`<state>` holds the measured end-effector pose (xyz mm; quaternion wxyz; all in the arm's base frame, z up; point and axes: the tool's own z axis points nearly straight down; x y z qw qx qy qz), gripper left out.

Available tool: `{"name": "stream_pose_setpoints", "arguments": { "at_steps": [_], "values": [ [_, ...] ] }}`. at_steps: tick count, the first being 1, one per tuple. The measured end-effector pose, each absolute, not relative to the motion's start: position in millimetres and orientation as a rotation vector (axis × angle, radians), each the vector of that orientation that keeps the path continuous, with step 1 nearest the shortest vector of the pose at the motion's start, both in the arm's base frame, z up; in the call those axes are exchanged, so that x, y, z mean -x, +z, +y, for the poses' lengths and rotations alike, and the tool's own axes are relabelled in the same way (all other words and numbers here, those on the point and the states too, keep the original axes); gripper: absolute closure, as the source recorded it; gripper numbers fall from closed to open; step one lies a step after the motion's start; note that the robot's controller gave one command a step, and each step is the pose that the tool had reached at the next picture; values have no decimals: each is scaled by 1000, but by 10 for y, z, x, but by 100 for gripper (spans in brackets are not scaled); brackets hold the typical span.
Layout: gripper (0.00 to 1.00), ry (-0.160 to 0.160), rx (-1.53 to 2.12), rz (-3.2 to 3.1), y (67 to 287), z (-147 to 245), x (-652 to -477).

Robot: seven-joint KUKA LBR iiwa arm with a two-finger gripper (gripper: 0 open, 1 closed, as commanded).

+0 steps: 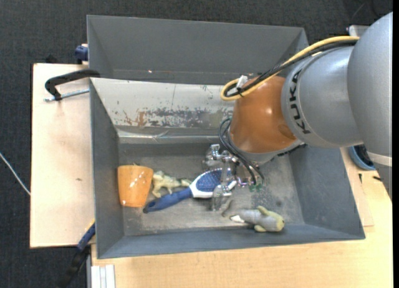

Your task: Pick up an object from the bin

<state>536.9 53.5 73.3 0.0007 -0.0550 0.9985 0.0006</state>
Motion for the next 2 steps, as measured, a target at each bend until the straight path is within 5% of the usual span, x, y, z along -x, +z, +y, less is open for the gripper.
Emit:
{"name": "stream_pose_setpoints", "arguments": {
  "at_steps": [1, 2],
  "values": [
    [0, 2, 171, 3135, 739, 538, -5374],
    [100, 3, 171, 3131, 752, 542, -5387]
  ]
}}
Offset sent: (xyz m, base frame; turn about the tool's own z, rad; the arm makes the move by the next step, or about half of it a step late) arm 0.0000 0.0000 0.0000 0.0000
